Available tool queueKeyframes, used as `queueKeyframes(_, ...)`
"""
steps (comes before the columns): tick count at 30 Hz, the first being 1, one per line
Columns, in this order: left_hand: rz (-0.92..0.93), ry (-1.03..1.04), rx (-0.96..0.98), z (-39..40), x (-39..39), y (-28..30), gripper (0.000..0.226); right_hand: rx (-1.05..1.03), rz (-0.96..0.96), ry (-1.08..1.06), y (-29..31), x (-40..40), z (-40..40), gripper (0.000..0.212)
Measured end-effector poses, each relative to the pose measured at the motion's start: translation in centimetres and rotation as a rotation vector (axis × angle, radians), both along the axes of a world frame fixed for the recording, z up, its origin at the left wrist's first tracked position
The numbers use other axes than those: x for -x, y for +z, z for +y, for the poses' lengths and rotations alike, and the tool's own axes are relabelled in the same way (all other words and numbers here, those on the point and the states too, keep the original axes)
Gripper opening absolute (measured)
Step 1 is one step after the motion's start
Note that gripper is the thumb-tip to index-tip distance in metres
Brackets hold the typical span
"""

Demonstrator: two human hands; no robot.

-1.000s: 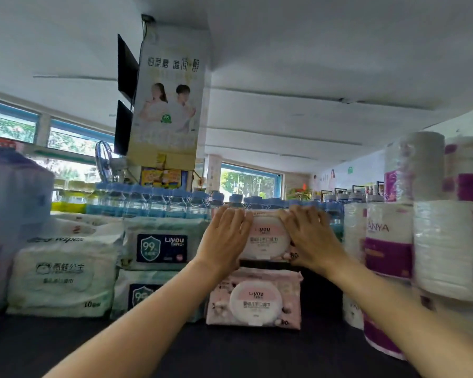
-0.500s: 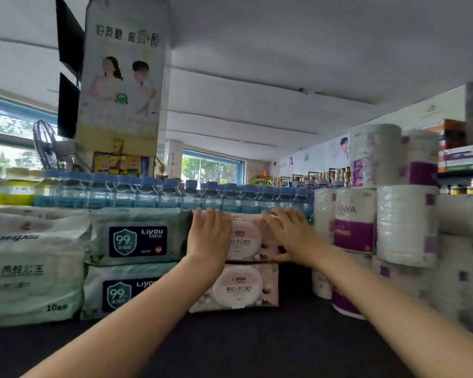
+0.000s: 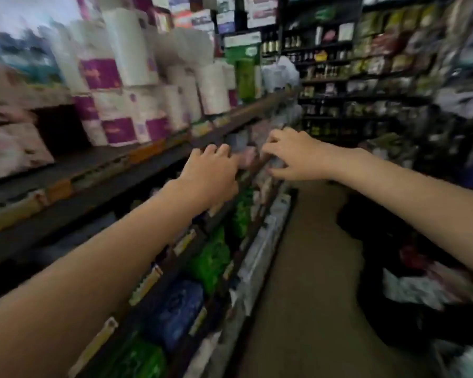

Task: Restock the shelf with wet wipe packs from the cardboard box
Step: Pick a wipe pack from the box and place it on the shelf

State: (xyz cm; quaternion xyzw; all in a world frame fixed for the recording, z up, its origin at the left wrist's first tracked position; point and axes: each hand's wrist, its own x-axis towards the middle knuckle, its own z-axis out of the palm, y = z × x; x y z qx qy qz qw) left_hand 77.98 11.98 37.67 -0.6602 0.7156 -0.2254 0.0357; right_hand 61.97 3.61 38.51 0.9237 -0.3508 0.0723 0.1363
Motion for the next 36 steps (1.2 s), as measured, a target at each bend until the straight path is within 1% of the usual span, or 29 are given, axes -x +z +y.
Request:
queueKeyframes(2, 0.003, -0.143, -0.097, -1.2, 5.9, -4.0, 0.048, -0.176, 0.013, -0.136, -3.2, 8.5, 0.7, 0.023)
queueKeyframes(6, -0.042, -0.440, -0.264, -2.3, 18.0, -11.4, 0.049, -0.372, 0.016, -0.554, -11.2, 25.0, 4.0, 0.022)
queueKeyframes(9, -0.111, -0.614, -0.362, -2.6, 26.4, -15.8, 0.045, -0.503, 0.045, -0.804, -17.6, 35.0, 7.1, 0.018)
queueKeyframes(12, -0.151, -0.716, -0.472, -3.2, 34.3, -19.6, 0.044, -0.663, 0.039, -0.955, -22.5, 42.9, 10.3, 0.020)
queueKeyframes(16, -0.150, -0.791, -0.641, -3.5, 44.3, -24.3, 0.044, -0.790, 0.030, -1.072, -28.1, 51.9, 13.4, 0.026)
queueKeyframes(20, -0.129, -0.844, -0.780, -3.1, 52.3, -29.6, 0.043, -0.934, 0.094, -1.155, -33.7, 58.1, 15.3, 0.031)
queueKeyframes(24, -0.090, -0.867, -0.824, -3.4, 57.1, -33.7, 0.041, -0.940, 0.039, -1.217, -38.5, 62.4, 15.1, 0.034)
queueKeyframes(25, -0.085, -0.861, -0.833, -3.6, 57.8, -34.6, 0.043, -0.917, 0.028, -1.221, -39.7, 63.0, 14.8, 0.039)
queueKeyframes(27, -0.095, -0.839, -0.863, -4.0, 58.8, -36.3, 0.048, -0.856, 0.013, -1.246, -41.9, 63.9, 14.2, 0.056)
queueKeyframes(29, -0.111, -0.819, -0.880, -4.6, 59.5, -37.9, 0.050, -0.783, 0.051, -1.287, -43.8, 64.8, 13.3, 0.068)
queueKeyframes(32, -0.096, -0.789, -0.906, -5.7, 60.5, -39.7, 0.048, -0.738, 0.113, -1.391, -45.8, 65.9, 12.3, 0.066)
queueKeyframes(34, -0.092, -0.769, -0.910, -6.1, 61.3, -40.9, 0.049, -0.739, 0.181, -1.455, -46.5, 66.0, 12.3, 0.060)
queueKeyframes(36, -0.090, -0.764, -0.909, -5.9, 62.3, -42.0, 0.051, -0.733, 0.204, -1.518, -47.0, 66.1, 12.9, 0.054)
